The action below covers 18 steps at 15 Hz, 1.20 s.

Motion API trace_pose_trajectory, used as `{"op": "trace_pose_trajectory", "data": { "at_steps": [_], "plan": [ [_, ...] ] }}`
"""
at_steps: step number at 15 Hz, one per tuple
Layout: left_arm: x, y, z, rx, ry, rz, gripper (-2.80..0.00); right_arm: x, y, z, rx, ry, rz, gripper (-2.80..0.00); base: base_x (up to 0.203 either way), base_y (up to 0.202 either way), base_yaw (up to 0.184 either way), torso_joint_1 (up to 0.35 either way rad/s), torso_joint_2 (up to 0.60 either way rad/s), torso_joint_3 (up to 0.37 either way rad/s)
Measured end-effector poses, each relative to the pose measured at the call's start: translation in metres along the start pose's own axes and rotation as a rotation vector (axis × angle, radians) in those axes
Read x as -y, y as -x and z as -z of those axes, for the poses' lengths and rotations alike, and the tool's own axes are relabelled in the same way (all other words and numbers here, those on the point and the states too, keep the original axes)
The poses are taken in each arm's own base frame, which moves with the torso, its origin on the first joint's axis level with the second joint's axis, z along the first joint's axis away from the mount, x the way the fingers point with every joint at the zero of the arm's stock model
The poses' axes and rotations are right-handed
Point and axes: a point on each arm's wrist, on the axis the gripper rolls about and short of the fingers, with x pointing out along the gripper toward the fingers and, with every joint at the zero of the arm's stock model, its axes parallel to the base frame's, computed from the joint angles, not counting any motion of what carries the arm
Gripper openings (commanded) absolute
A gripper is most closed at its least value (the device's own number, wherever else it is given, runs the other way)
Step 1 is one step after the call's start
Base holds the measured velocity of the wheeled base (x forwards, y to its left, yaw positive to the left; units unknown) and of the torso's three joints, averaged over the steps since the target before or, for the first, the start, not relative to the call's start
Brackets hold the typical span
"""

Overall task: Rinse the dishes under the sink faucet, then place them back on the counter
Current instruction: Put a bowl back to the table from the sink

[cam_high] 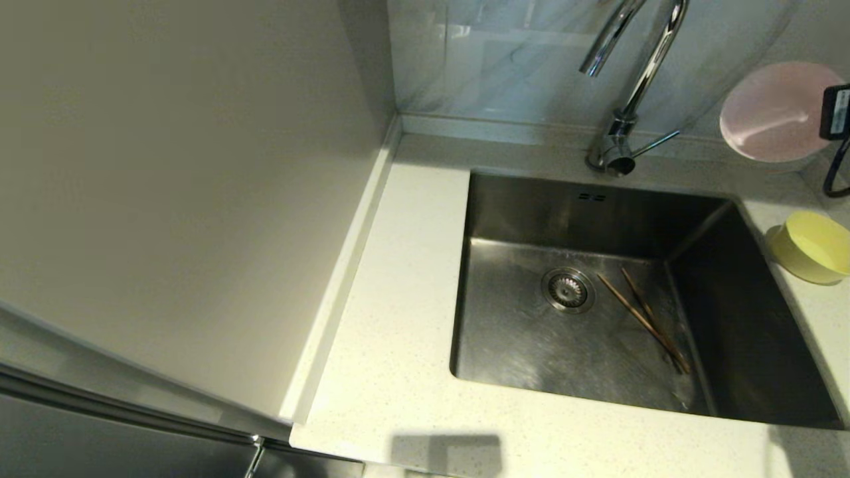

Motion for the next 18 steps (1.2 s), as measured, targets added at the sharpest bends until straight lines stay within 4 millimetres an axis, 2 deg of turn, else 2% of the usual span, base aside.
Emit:
{"op": "trace_pose_trajectory", "data": {
  "at_steps": [7,12,18],
  "plan": [
    [0.0,0.0,0.0,0.0,0.0,0.0,-2.8,0.018,0.008,-0.024,0.288,-0.089,0.099,-2.8,0.0,0.0,0.0,0.0,0.0,0.0],
    [0.0,0.0,0.0,0.0,0.0,0.0,-2.8,0.03,0.017,-0.033,0.377,-0.136,0.145,-2.8,0.0,0.0,0.0,0.0,0.0,0.0],
    [0.0,0.0,0.0,0.0,0.0,0.0,-2.8,0.027,0.026,-0.014,0.348,-0.132,0.142,-2.8,0.0,0.0,0.0,0.0,0.0,0.0]
  ]
}}
